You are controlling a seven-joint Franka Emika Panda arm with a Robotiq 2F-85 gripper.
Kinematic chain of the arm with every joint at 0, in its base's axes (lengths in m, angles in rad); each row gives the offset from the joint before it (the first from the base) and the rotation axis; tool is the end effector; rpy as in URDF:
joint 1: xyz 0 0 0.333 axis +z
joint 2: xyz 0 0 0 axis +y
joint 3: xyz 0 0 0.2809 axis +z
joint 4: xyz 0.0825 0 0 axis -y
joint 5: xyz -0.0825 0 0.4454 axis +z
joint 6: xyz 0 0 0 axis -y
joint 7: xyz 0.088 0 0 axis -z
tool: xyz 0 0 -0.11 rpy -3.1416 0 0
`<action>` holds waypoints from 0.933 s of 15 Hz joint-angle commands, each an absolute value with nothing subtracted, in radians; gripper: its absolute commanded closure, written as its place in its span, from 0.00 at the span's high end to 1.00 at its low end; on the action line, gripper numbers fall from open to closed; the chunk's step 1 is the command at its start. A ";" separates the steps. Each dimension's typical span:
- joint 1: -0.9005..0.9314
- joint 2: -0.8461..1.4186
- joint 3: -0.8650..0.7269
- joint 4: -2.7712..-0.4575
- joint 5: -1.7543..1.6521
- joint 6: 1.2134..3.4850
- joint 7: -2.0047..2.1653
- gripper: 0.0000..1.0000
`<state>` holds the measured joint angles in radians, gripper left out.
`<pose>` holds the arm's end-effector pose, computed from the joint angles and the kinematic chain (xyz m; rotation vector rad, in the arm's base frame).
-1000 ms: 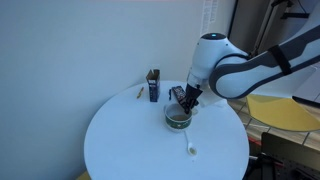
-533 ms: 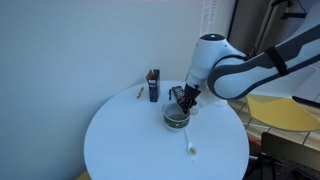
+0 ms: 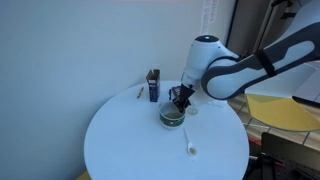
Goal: Move the cup to the right of the table
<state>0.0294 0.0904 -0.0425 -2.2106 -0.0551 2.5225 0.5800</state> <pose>0.6044 -0.0076 0.2817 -2.9822 0.8433 -0.3485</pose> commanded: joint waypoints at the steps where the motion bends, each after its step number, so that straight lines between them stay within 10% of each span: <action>1: 0.031 0.124 -0.042 -2.144 -0.050 2.517 0.611 0.03; 2: 0.033 0.129 -0.043 -2.135 -0.049 2.513 0.611 0.03; 4: 0.036 0.127 -0.044 -2.126 -0.047 2.506 0.615 0.37; 14: 0.029 -0.098 -0.020 -2.128 -0.069 2.176 0.610 1.00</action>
